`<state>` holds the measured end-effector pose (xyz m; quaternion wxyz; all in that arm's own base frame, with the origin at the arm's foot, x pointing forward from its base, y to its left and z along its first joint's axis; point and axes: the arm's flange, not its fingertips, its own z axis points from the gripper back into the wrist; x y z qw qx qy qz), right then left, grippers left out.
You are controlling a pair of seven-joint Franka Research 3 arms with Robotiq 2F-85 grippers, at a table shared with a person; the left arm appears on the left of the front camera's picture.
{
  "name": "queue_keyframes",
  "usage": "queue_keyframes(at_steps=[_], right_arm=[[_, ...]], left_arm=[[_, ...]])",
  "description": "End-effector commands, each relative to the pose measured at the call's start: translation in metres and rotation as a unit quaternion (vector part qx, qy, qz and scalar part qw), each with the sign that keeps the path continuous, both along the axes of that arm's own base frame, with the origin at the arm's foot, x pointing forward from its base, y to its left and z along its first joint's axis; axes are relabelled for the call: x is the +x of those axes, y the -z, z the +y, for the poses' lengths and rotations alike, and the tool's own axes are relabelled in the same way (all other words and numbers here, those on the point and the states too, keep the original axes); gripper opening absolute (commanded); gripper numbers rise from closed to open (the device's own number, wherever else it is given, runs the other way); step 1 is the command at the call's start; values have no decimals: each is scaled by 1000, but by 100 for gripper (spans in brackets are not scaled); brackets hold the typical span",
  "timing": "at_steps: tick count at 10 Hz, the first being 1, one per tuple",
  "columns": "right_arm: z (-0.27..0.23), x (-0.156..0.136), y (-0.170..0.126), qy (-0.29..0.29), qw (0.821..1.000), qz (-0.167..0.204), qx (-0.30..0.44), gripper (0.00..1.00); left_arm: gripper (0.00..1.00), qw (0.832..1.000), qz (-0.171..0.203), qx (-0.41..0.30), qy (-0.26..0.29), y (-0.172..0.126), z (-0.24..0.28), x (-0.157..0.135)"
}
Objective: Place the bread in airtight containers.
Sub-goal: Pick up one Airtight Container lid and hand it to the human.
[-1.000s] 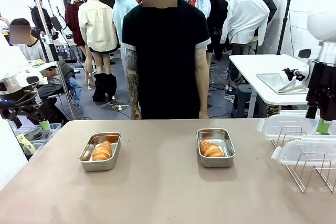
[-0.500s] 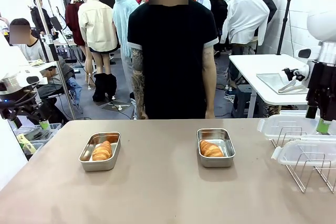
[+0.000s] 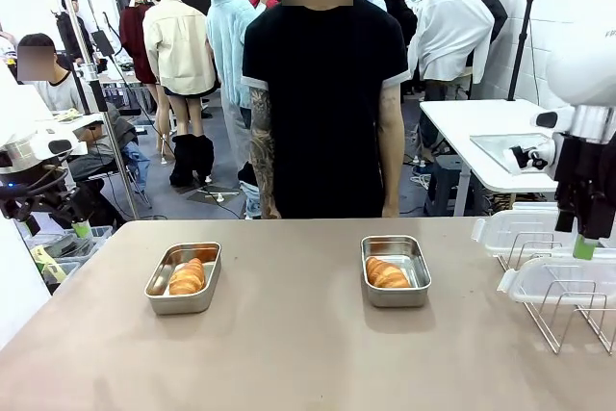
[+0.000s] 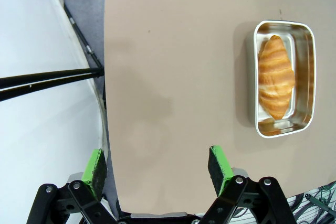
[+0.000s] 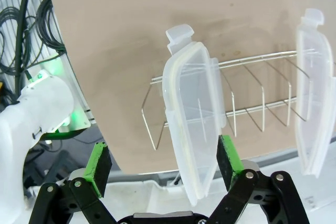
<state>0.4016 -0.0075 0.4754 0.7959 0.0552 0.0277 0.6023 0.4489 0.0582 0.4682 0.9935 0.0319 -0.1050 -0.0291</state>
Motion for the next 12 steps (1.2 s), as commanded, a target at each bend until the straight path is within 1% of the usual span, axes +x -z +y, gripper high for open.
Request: queue_keyframes(at_steps=[1, 3, 4, 5, 6, 7, 8, 9, 12], right_arm=[[-4, 1, 17, -5, 1000, 1, -11, 100], [-6, 11, 35, 7, 999, -19, -28, 100], [-7, 15, 44, 1, 999, -9, -31, 100], [-8, 16, 48, -4, 999, -28, -35, 100], [-5, 22, 50, -14, 999, -15, -46, 100], [-4, 29, 52, -9, 998, -7, -57, 100], [-6, 45, 54, 6, 998, -3, -63, 100], [-6, 51, 53, 11, 998, 0, -61, 85], [-3, 49, 49, 4, 998, -1, -61, 25]], left_arm=[[100, 1000, 0, 4, -2, 0, 2, -3], [100, 1000, 0, 4, -2, 0, 2, -3], [100, 1000, 0, 4, -2, 0, 2, -3], [100, 1000, 0, 4, -2, 0, 2, -3], [100, 1000, 0, 4, -2, 0, 2, -3], [100, 1000, 0, 4, -2, 0, 2, -3], [100, 1000, 0, 4, -2, 0, 2, -3], [100, 1000, 0, 4, -2, 0, 2, -3], [100, 1000, 0, 4, -2, 0, 2, -3]])
